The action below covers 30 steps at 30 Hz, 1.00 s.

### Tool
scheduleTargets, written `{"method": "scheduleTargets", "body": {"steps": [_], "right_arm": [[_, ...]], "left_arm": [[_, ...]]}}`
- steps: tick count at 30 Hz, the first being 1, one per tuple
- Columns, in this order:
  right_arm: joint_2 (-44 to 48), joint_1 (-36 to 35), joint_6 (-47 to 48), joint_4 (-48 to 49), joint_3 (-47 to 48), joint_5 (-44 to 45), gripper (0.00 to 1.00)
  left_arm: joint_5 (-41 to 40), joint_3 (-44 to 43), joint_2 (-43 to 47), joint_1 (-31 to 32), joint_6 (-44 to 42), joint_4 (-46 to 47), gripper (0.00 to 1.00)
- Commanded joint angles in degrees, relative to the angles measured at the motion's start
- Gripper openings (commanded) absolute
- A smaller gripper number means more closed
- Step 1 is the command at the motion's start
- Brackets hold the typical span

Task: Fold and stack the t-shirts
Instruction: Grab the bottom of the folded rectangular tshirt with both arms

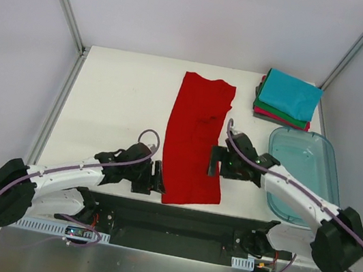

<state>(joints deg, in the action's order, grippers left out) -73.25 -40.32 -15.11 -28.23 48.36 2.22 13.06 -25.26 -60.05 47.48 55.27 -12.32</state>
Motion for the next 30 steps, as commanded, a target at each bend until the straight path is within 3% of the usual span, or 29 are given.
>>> {"method": "scheduleTargets", "body": {"steps": [1,3,11,14,16,17,22,26,30], "right_arm": [[8.55,0.24,-9.22,4.92,-10.63,-0.62,0.96],[12.33,0.24,-11.24,6.34,-13.80,-1.60,0.96],[17.54,-0.46,-13.80,6.61,-20.14,-5.91,0.99],[15.69,-1.69,-13.63,6.35,-20.23,-6.26,0.95],[14.90,-3.19,-14.06,6.08,-20.15,-5.83,0.88],[14.63,-3.89,-14.50,5.47,-20.15,-5.56,0.83],[13.67,-5.47,-16.52,3.62,-21.46,-4.67,0.60],[12.70,-6.62,-18.11,4.23,-22.69,-3.19,0.51],[11.91,-7.32,-18.11,4.41,-22.87,-0.48,0.26]], "left_arm": [[-0.93,-1.19,-4.01,2.96,3.36,5.46,0.58],[-1.02,-1.72,-5.94,3.84,3.97,5.55,0.50],[-3.30,-3.39,-12.45,8.32,6.17,6.25,0.38],[-3.57,-4.62,-14.47,8.94,6.35,6.43,0.21],[-3.74,-4.80,-14.83,9.29,6.69,6.51,0.04],[-4.09,-4.54,-14.57,9.47,7.05,6.52,0.00],[-4.54,-3.31,-12.90,9.47,7.40,6.43,0.00],[-4.62,-3.22,-12.37,9.47,7.49,6.43,0.00],[-3.75,-3.48,-12.11,9.56,6.79,6.43,0.00]]}}
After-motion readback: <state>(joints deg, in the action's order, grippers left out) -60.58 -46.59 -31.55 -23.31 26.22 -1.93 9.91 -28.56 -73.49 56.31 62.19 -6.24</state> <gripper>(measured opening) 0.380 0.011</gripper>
